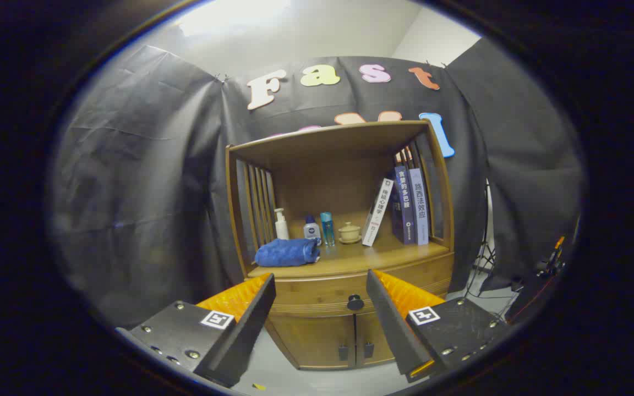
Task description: Pull open the drawer, take out the items inside it, and place them on the countertop above the cabinet.
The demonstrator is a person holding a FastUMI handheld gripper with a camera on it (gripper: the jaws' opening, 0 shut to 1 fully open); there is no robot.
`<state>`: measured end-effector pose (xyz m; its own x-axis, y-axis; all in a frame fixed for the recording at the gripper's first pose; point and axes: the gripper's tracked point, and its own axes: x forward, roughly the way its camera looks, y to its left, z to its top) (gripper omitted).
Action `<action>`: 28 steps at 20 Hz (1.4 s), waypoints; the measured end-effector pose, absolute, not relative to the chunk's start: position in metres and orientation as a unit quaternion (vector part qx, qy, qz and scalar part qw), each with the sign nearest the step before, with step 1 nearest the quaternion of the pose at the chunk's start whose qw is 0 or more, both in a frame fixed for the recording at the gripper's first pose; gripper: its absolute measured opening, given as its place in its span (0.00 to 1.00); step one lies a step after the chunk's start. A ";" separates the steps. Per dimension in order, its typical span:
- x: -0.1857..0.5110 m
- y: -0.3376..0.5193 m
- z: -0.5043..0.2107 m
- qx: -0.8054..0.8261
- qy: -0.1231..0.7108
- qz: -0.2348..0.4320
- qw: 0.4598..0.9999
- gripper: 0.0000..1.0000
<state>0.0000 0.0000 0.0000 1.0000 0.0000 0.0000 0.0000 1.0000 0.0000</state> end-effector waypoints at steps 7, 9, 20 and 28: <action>0.008 -0.018 -0.015 0.007 0.005 -0.016 1.000 1.00; 0.009 -0.023 -0.018 0.005 0.007 -0.018 1.000 1.00; 0.026 -0.046 -0.044 -0.045 0.026 -0.024 0.998 0.99; 0.082 -0.061 -0.074 -0.054 0.031 -0.034 0.997 1.00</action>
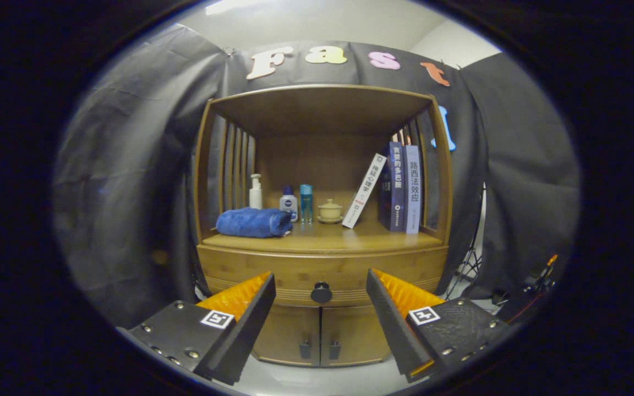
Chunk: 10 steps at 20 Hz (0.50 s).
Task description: Pull open the drawer, take out the items inside it, and place them on the countertop above the cabinet.
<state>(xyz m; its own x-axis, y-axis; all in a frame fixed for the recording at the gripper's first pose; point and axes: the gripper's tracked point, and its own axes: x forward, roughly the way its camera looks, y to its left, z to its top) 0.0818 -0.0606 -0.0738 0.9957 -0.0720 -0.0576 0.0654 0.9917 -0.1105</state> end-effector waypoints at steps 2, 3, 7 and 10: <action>0.108 -0.054 -0.090 -0.043 0.040 -0.021 0.998 1.00; 0.121 -0.054 -0.096 -0.049 0.035 -0.018 0.998 1.00; 0.162 -0.071 -0.140 -0.076 0.050 -0.041 0.995 1.00; 0.186 -0.080 -0.170 -0.087 0.076 -0.049 0.992 1.00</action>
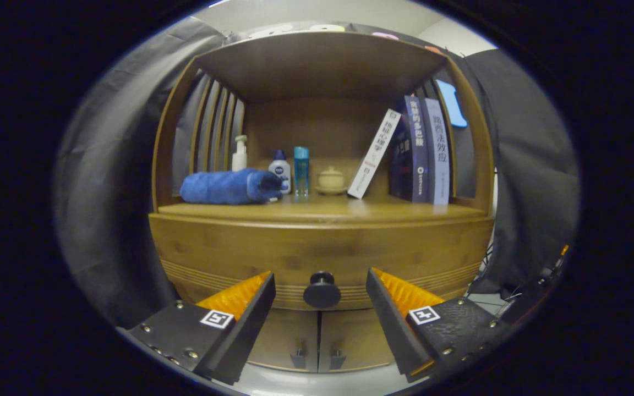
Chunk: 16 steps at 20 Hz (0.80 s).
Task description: Pull open the drawer, take out the items inside it, and place them on the countertop above the cabinet.
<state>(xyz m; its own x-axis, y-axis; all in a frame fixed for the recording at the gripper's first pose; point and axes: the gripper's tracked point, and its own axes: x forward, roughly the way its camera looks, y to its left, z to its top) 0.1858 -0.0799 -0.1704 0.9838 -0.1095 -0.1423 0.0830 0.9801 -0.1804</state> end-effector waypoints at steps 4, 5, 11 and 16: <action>0.204 -0.086 -0.195 -0.066 0.094 -0.051 0.992 0.78; 0.206 -0.085 -0.195 -0.061 0.091 -0.052 0.993 0.70; 0.212 -0.083 -0.197 -0.045 0.075 -0.045 0.995 0.40; 0.213 -0.081 -0.197 -0.019 0.071 -0.030 0.997 0.41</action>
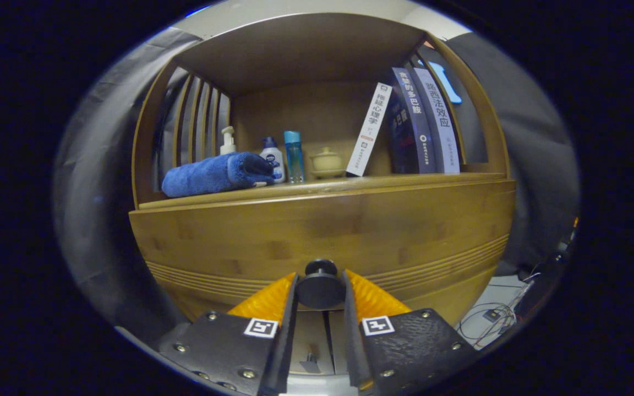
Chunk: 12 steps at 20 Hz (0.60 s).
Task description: Pull open the drawer, take out the items inside it, and place them on the countertop above the cabinet.
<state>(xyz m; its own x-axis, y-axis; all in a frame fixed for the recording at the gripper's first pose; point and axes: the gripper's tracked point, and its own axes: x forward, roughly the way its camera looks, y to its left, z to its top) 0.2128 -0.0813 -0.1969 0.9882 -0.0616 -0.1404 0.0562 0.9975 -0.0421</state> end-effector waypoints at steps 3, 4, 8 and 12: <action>0.213 -0.081 -0.199 0.026 0.076 -0.028 0.996 0.43; 0.212 -0.081 -0.198 0.043 0.070 -0.028 0.996 0.43; 0.205 -0.081 -0.199 0.002 0.054 -0.016 0.998 0.35; 0.195 -0.081 -0.199 -0.050 0.044 -0.035 0.997 0.28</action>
<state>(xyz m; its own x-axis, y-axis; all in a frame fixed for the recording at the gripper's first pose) 0.1946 -0.0806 -0.1987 0.9936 -0.0751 -0.0847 0.0664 0.9926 -0.1021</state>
